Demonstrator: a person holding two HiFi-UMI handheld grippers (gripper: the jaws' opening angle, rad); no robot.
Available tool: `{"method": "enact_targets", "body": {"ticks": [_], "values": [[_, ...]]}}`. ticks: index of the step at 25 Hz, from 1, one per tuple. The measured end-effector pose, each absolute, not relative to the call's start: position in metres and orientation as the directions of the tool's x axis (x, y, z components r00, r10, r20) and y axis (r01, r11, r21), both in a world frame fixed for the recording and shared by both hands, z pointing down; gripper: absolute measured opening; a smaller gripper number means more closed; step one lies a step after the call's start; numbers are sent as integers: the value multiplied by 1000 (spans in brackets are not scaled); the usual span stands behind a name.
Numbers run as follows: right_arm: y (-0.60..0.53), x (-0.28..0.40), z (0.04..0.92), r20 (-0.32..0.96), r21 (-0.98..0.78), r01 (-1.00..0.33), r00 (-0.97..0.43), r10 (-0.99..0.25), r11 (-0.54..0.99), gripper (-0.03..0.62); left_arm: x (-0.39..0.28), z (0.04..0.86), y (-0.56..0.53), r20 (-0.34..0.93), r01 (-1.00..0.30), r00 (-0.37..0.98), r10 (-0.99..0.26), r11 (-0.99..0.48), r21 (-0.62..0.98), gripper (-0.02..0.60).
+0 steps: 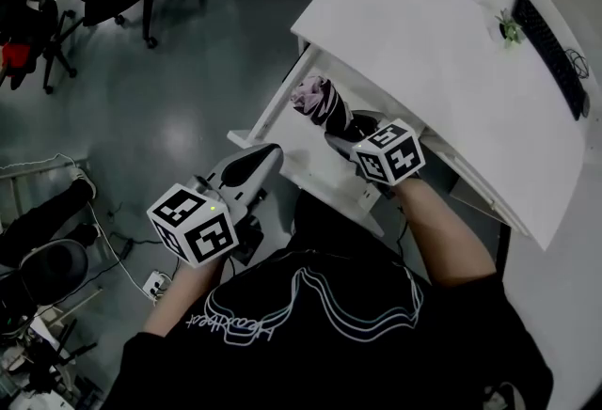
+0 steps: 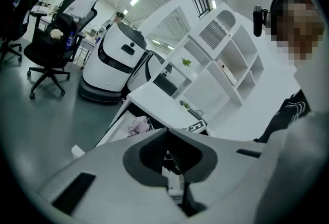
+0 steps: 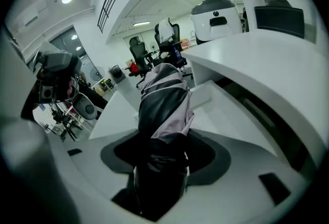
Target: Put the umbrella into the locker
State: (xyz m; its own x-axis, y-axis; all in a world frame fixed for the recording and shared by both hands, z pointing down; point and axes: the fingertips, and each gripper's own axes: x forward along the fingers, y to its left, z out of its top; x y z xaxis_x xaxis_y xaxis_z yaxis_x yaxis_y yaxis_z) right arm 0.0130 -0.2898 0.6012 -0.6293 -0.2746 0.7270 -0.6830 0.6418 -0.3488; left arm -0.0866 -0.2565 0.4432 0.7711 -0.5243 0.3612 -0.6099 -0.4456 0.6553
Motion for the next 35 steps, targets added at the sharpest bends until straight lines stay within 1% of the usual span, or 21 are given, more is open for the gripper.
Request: {"method": "enact_targets", "body": {"ticks": [8, 14, 21, 26, 32, 35], "values": [[-297, 18, 665, 813, -288, -700, -539, -219, 653, 250, -99, 459, -261, 395, -635, 747, -535, -397, 663, 6], [-300, 15, 697, 846, -270, -706, -499, -189, 655, 250, -104, 471, -265, 408, -645, 733, -544, -364, 672, 6], [-297, 22, 726, 891, -197, -702, -420, -174, 684, 252, -106, 481, -266, 423, -647, 731, -536, -346, 679, 6], [-296, 22, 734, 891, -178, -700, -413, -189, 692, 255, -105, 490, -266, 432, -649, 729, -531, -337, 682, 6], [-295, 20, 733, 890, -198, -700, -422, -174, 686, 262, -98, 490, -263, 427, -637, 742, -516, -347, 688, 6], [-297, 21, 733, 892, -182, -708, -411, -189, 682, 289, -99, 489, -262, 427, -638, 743, -516, -353, 684, 6]]}}
